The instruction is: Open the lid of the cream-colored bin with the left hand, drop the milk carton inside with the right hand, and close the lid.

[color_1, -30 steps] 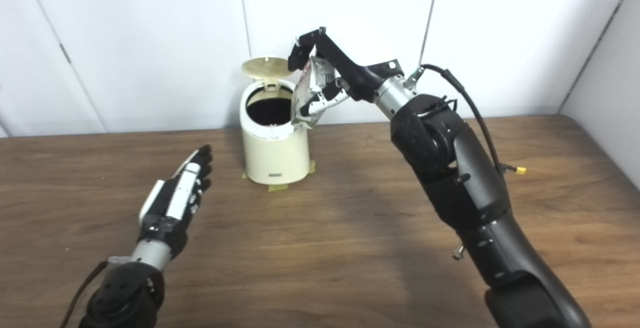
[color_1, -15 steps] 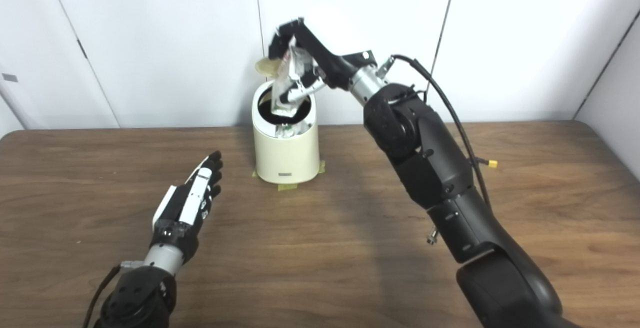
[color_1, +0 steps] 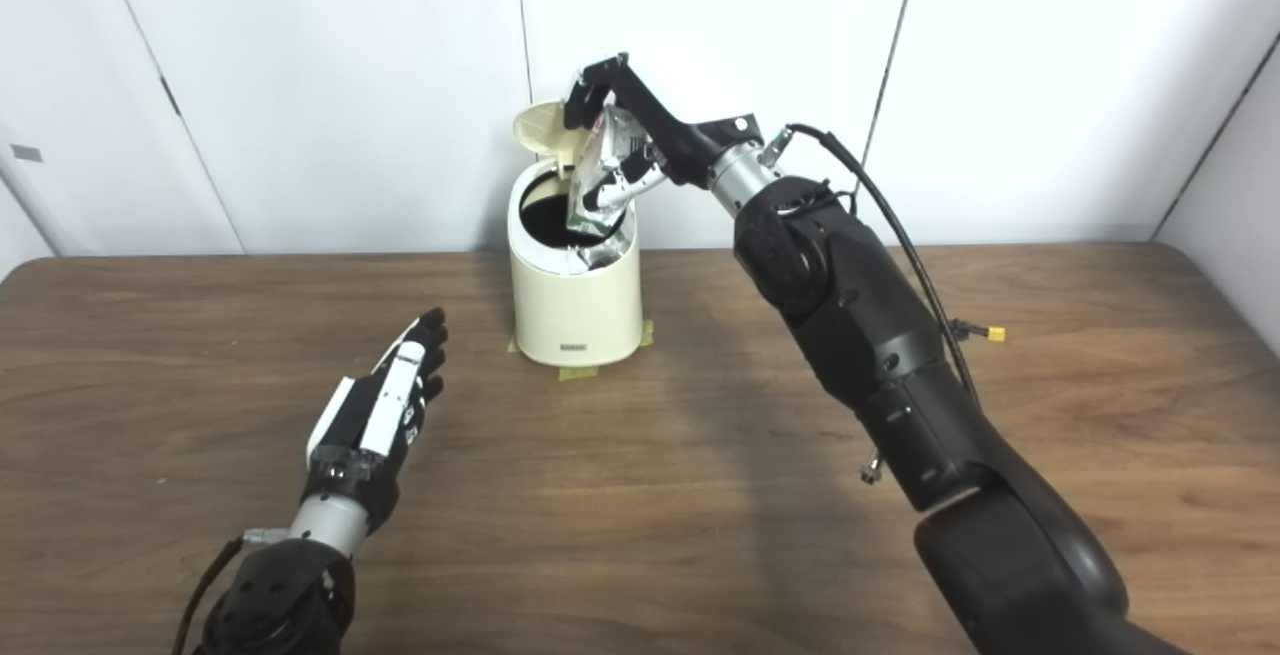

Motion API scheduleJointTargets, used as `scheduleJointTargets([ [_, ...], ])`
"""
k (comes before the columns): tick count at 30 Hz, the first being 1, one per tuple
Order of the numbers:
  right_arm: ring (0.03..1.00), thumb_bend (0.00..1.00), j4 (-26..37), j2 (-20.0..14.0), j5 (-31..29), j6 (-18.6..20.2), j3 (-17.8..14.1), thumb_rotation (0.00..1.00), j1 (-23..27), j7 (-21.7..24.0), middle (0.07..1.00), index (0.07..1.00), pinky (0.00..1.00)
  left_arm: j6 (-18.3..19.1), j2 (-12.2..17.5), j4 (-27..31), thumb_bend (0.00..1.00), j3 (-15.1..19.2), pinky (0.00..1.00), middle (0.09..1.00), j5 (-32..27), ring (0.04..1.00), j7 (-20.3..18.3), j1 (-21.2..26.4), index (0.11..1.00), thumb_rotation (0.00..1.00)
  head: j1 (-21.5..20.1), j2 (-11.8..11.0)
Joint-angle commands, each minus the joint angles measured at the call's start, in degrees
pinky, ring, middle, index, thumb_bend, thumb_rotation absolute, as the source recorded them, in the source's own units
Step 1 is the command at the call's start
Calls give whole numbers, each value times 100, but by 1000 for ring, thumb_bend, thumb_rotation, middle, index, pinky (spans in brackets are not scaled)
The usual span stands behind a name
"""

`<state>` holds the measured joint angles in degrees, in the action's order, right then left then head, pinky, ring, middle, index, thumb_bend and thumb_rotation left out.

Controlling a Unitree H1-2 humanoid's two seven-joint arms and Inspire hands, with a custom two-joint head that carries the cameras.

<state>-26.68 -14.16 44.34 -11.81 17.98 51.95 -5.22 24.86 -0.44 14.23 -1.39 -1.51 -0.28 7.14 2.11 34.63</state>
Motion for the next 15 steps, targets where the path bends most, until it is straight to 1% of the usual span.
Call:
scheduleJointTargets([
  [1,392,498,0,-25,24,-160,-51,0,491,-349,507,506,328,-269,-50,121,432,11,1000,978,21,1000,28,186,958,888,-12,2],
  [8,396,496,-132,-3,169,-300,107,0,539,-541,507,512,314,-261,-97,171,444,46,1000,978,-17,1000,53,147,958,889,-10,40],
  [11,395,496,-87,5,217,-293,163,0,501,-503,499,516,314,-254,-84,194,452,33,1000,977,-4,1000,42,133,957,879,-17,64],
  [14,393,498,22,17,176,-184,167,0,446,-342,498,514,329,-226,-97,231,453,37,1000,980,-2,1000,57,124,954,875,-11,92],
  [15,392,498,69,14,253,-100,186,0,432,-333,498,515,331,-224,-94,243,452,33,1000,982,3,1000,57,124,954,875,-14,108],
])
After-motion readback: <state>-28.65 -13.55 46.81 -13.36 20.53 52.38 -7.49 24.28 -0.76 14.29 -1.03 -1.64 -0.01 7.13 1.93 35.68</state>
